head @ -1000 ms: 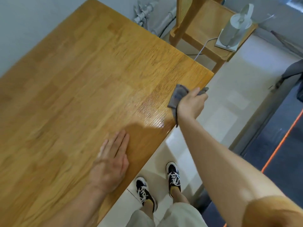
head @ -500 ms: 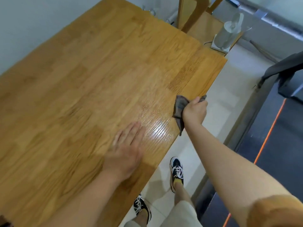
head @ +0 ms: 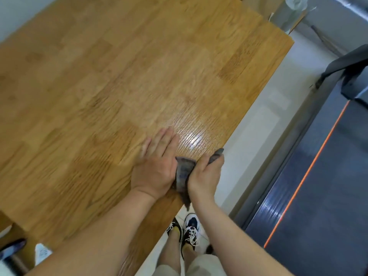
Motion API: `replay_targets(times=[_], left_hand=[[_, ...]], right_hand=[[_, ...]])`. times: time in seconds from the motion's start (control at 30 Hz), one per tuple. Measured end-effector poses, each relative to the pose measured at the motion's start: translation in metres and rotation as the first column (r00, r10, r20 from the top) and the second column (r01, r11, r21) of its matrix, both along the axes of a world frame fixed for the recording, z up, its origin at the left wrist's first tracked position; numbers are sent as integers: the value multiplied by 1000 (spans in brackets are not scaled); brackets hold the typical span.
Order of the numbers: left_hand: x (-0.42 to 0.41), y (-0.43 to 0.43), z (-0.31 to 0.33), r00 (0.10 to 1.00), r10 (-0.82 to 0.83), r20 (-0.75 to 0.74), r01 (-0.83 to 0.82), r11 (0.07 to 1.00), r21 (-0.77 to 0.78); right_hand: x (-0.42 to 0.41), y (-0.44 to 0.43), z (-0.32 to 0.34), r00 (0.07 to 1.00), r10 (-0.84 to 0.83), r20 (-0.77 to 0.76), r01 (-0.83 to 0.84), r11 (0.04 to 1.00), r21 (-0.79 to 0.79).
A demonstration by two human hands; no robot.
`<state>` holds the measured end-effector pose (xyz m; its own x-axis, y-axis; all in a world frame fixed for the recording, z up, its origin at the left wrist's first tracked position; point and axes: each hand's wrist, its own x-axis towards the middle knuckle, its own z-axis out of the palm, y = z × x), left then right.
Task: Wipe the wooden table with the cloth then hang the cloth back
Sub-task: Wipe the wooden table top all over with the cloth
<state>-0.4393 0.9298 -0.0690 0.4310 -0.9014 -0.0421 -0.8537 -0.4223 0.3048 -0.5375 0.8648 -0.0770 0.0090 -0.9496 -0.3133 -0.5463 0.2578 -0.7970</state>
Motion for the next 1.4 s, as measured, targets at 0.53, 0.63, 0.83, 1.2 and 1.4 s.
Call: replay_targets(times=[0.53, 0.63, 0.83, 1.2, 1.4], left_hand=[[2, 1, -3, 999, 15, 50, -11, 997, -81], [4, 3, -4, 1000, 10, 1, -9, 995, -100], [3, 8, 3, 985, -12, -175, -12, 990, -140], [-25, 165, 12, 824, -136, -549, 101, 990, -93], [-45, 245, 53, 632, 69, -772, -193, 979, -71]], right_hand=[[8, 6, -14, 958, -205, 203, 197, 979, 56], [4, 51, -18, 952, -202, 229, 195, 979, 54], [-4, 115, -18, 956, -205, 209, 193, 978, 75], [-20, 271, 16, 923, -368, 115, 260, 813, 521], [-47, 292, 40, 819, -464, 338, -37, 545, 838]])
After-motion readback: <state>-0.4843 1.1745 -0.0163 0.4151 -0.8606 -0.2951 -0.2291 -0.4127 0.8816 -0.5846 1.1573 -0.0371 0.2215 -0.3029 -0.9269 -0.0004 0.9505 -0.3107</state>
